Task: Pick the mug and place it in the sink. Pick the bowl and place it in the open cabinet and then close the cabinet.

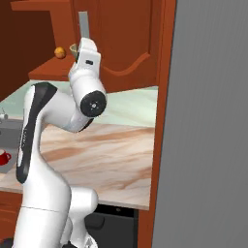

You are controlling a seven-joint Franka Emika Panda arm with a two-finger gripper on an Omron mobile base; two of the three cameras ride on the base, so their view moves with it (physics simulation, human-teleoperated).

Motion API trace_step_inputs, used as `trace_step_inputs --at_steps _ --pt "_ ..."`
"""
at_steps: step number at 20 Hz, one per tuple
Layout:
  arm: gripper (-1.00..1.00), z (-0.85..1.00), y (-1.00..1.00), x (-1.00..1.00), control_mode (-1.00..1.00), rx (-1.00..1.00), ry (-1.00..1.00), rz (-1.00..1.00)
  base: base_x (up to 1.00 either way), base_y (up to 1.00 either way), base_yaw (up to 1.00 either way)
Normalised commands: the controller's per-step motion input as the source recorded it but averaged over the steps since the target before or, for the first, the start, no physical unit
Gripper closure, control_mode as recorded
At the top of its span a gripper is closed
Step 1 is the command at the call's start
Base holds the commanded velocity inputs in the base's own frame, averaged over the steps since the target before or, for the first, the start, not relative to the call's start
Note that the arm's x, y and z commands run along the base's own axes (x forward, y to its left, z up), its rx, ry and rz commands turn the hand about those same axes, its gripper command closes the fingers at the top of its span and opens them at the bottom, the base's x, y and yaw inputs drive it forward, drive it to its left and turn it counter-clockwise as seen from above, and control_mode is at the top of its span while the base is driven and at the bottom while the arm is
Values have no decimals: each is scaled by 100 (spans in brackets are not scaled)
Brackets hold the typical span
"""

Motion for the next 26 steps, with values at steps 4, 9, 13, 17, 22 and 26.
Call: trace_step_inputs --at_steps 4,9,13,17,22,26 --pt "-100 0 39 100 -100 2 34 4 0 0 0" --pt "-100 0 32 100 -100 5 42 2 0 0 0" --pt "-100 -3 51 100 -100 3 40 0 0 0 0" --pt "-100 -5 46 100 -100 1 32 0 0 0 0" --pt "-100 -3 31 100 -100 0 24 0 0 0 0" --pt "-100 0 9 88 -100 3 22 0 0 0 0"
